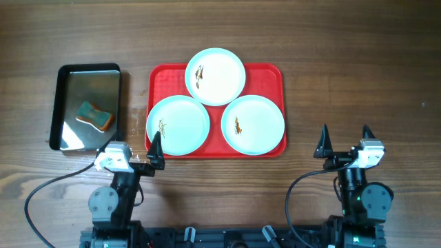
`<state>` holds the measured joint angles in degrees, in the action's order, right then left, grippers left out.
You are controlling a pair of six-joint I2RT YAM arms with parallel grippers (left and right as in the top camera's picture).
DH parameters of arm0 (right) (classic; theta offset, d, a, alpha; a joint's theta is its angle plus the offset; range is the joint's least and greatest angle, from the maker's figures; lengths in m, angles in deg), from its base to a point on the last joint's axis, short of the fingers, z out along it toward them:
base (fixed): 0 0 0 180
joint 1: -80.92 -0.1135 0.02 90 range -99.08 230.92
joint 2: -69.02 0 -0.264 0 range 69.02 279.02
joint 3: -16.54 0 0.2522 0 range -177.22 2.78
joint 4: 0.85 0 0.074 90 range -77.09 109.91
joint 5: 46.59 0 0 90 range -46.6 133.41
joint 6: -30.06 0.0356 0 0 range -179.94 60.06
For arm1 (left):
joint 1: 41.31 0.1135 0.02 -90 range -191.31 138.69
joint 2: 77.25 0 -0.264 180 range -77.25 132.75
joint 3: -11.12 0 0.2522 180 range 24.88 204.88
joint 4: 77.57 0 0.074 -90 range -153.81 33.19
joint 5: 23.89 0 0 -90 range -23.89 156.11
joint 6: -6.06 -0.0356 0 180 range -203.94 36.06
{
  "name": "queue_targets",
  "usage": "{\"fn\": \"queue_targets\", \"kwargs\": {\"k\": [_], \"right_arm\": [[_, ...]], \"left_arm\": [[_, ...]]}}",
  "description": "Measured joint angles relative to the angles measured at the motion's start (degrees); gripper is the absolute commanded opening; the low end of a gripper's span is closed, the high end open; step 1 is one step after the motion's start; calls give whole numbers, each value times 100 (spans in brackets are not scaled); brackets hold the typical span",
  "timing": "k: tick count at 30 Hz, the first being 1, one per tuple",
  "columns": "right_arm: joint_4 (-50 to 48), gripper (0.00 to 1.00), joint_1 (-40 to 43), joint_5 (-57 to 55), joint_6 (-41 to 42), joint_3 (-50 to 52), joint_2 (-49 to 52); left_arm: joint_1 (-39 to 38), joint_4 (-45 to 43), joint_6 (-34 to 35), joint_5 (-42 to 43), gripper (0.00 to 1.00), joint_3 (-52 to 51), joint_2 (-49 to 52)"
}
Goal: Clean dirty plates on tray and stack at the side
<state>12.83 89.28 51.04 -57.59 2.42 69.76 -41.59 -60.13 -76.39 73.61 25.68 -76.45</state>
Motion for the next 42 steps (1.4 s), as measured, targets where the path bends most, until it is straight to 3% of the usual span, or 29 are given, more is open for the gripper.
{"fn": "queue_targets", "kwargs": {"k": [4,9,12,14,19,21,24,27,30,33,39,42], "right_arm": [[0,100,0,0,-2,0,0],[0,100,0,0,0,0,0],[0,100,0,0,0,0,7],[0,100,0,0,0,0,7],[-7,100,2,0,0,0,2],[0,100,9,2,0,0,4],[0,100,9,0,0,0,4],[0,100,11,0,0,0,7],[2,100,11,0,0,0,4],[2,100,9,0,0,0,4],[2,100,9,0,0,0,4],[0,100,9,0,0,0,4]], "left_arm": [[0,-70,79,52,100,-7,0],[0,-614,1462,1720,100,-33,0],[0,-2682,2074,2090,100,-26,48],[-2,-2833,2170,1821,100,304,11],[-7,553,1451,339,100,2588,1471],[-7,2173,1178,-363,100,4092,2811],[-4,3473,938,-782,100,6076,4782],[-4,3882,938,-643,100,6942,5890],[142,4577,1733,-1058,100,7464,6605],[890,4962,2437,-1427,100,8091,7318],[1497,5554,2973,-1534,99,8231,8673],[1523,5451,3084,-1338,77,8234,9519]]}}
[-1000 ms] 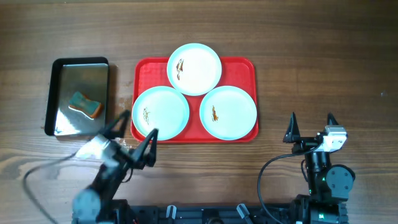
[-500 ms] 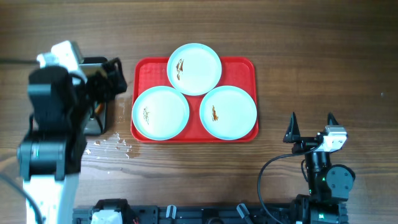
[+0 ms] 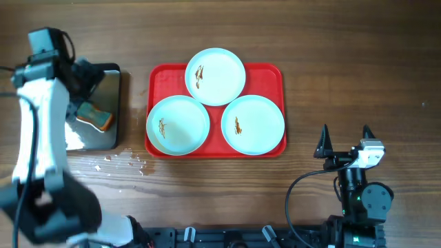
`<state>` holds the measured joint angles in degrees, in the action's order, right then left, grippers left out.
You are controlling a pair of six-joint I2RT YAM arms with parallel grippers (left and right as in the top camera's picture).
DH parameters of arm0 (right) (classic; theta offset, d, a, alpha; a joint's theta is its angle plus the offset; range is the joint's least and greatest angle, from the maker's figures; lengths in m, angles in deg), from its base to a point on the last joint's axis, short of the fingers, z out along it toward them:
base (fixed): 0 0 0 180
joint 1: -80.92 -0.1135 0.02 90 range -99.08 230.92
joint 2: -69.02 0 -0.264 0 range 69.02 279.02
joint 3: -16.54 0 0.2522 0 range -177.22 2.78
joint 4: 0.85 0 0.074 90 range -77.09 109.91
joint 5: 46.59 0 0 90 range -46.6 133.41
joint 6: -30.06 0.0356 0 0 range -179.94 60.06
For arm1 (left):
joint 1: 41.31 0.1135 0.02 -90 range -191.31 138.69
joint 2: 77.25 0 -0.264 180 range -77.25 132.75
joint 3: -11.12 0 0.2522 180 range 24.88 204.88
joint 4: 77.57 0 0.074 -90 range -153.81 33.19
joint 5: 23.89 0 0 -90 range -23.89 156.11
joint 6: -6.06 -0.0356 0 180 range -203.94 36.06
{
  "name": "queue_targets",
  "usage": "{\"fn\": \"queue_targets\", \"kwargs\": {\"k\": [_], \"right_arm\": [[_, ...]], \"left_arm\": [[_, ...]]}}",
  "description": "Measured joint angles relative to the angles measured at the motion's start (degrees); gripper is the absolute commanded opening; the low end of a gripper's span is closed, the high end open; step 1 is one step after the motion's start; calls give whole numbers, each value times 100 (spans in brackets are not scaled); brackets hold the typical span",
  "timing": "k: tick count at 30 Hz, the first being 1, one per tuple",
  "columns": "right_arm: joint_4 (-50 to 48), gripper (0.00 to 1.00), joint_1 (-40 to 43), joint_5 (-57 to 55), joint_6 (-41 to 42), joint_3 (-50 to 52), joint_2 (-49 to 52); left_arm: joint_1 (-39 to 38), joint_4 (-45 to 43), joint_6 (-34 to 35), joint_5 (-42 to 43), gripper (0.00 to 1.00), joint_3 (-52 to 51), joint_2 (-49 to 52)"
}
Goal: Clean dirty plates on tray and stack at the side
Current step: 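Move the left gripper to the green-orange sponge in the black tray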
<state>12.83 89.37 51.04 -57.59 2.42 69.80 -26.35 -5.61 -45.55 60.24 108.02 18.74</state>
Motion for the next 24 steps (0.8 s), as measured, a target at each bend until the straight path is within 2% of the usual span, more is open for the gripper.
{"fn": "queue_targets", "kwargs": {"k": [7,17,18,19,20,21,24], "right_arm": [[2,100,0,0,0,0,0],[2,100,0,0,0,0,0],[2,100,0,0,0,0,0],[2,100,0,0,0,0,0],[2,100,0,0,0,0,0],[2,100,0,0,0,0,0],[2,100,0,0,0,0,0]], "left_arm": [[11,-133,120,236,75,-2,1609],[280,-474,455,275,76,-387,1858],[278,-573,461,278,69,-459,1858],[280,-621,463,275,47,-505,1860],[280,-662,492,278,31,-555,1860],[280,-669,522,278,4,-573,1862],[280,-686,531,275,4,-584,1862]]}}
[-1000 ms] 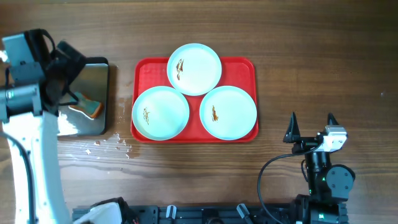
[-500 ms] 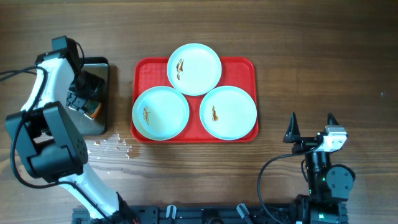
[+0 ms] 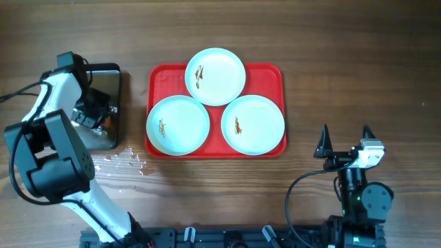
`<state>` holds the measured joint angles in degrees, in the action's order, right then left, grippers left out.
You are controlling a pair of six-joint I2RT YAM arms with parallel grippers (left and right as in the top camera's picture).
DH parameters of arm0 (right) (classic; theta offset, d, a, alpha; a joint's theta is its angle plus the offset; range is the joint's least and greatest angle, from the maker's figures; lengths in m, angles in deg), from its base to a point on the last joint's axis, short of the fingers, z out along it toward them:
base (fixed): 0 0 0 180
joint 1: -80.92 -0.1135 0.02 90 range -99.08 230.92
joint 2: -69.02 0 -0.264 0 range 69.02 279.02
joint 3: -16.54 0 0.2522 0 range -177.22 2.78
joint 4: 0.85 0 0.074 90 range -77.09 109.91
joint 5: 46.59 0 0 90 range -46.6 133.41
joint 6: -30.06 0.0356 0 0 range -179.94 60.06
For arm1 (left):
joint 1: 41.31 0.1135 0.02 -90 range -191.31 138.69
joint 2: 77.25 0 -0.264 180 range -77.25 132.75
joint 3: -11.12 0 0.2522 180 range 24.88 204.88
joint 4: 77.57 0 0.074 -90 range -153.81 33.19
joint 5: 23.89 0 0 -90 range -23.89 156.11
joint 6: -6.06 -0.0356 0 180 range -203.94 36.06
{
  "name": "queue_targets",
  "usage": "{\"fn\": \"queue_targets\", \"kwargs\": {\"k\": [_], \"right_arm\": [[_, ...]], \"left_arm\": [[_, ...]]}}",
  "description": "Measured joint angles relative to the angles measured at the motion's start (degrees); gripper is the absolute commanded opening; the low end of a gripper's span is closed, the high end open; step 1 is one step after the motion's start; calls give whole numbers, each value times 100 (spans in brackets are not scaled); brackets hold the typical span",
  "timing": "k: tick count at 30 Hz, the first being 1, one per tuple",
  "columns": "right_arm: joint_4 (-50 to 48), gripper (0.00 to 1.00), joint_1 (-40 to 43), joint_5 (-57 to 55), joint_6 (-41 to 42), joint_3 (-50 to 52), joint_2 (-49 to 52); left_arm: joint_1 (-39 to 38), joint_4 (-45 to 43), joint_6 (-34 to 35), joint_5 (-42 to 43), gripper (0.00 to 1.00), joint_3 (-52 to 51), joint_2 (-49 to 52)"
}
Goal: Clean dirty plates on tray and stack at the side
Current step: 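Move the left gripper to the green-orange sponge in the black tray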
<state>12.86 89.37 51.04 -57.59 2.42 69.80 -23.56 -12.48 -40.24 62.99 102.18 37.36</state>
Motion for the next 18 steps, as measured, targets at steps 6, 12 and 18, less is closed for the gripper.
{"fn": "queue_targets", "kwargs": {"k": [6,12,18], "right_arm": [[0,100,0,0,0,0,0],[0,100,0,0,0,0,0],[0,100,0,0,0,0,0]], "left_arm": [[0,-201,11,0,100,0,0],[0,-885,13,-160,100,-2,0],[0,-1143,13,-658,95,-2,0]]}}
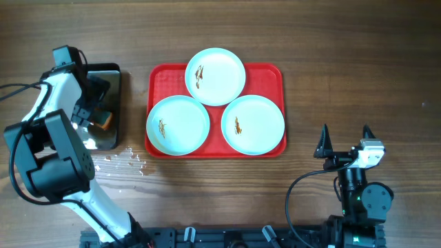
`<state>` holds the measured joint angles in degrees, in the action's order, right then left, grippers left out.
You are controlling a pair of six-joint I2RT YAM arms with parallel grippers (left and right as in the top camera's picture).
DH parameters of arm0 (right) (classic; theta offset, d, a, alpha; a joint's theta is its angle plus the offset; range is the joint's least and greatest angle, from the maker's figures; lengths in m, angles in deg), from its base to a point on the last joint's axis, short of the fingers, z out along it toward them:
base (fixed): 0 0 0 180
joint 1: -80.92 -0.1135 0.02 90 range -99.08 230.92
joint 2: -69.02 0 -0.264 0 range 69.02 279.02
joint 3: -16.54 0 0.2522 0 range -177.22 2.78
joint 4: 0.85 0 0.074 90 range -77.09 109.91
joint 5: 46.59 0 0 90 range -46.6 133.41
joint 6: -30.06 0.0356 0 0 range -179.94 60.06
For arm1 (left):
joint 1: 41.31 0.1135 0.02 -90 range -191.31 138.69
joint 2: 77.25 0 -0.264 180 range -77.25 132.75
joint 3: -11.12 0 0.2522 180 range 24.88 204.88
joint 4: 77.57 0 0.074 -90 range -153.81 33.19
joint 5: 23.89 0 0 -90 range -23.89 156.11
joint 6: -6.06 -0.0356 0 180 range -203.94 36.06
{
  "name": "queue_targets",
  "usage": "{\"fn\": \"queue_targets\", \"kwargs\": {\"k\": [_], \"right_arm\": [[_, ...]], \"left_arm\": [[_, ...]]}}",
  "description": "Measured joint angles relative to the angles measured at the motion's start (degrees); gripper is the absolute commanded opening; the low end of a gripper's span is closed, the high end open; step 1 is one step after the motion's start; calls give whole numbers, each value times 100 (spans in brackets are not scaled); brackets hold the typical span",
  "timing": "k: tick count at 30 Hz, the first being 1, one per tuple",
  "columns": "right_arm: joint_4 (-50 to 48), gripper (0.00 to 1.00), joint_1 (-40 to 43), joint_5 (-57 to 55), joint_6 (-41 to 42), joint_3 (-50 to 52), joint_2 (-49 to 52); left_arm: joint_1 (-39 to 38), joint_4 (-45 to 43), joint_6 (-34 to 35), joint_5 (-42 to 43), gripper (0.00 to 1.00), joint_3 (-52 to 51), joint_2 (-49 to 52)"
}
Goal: Clean dirty plates on tray and stack at the side
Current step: 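Move the left gripper to the green-orange sponge in the black tray, then grasp the sponge with the left gripper and dip it in water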
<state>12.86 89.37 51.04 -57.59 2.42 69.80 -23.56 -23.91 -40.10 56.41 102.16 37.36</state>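
Observation:
Three white plates lie on the red tray (pixel 164 77): one at the back (pixel 216 76), one front left (pixel 178 125), one front right (pixel 253 125). Each carries a small brown smear. My left gripper (pixel 94 113) reaches down into the dark metal pan (pixel 114 86) left of the tray, right at the sponge (pixel 105 121). Only an orange and green corner of the sponge shows beside the fingers. The arm hides the jaws. My right gripper (pixel 344 140) rests near the front right edge, open and empty.
Water drops (pixel 118 158) glisten on the wood just in front of the pan. The left arm's white links (pixel 48 103) hang over the pan's left side. Bare wooden table lies right of the red tray.
My left arm has shifted slightly toward the back of the pan, with the gripper still at the sponge. The plates and the right arm have not moved.
Both arms rested at the front edge, with the sponge lying free in the pan. Then my left arm was raised over the pan's left side. Then its gripper was down on the sponge, and it stays there now.

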Motion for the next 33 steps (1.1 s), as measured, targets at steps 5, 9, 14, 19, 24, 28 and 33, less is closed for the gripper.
{"fn": "queue_targets", "kwargs": {"k": [5,9,14,19,24,28,33], "right_arm": [[0,100,0,0,0,0,0],[0,100,0,0,0,0,0],[0,100,0,0,0,0,0],[0,100,0,0,0,0,0],[0,100,0,0,0,0,0],[0,100,2,0,0,0,0],[0,100,0,0,0,0,0]], "left_arm": [[0,-136,-7,-448,84,0,0],[0,-85,-17,-494,85,0,0],[0,-24,-17,-483,87,-22,20],[0,-120,-7,-481,40,-46,197],[-2,-155,-24,-487,71,-50,197],[0,-155,-111,-529,100,-50,197],[-2,-92,-111,-118,33,-50,197]]}}
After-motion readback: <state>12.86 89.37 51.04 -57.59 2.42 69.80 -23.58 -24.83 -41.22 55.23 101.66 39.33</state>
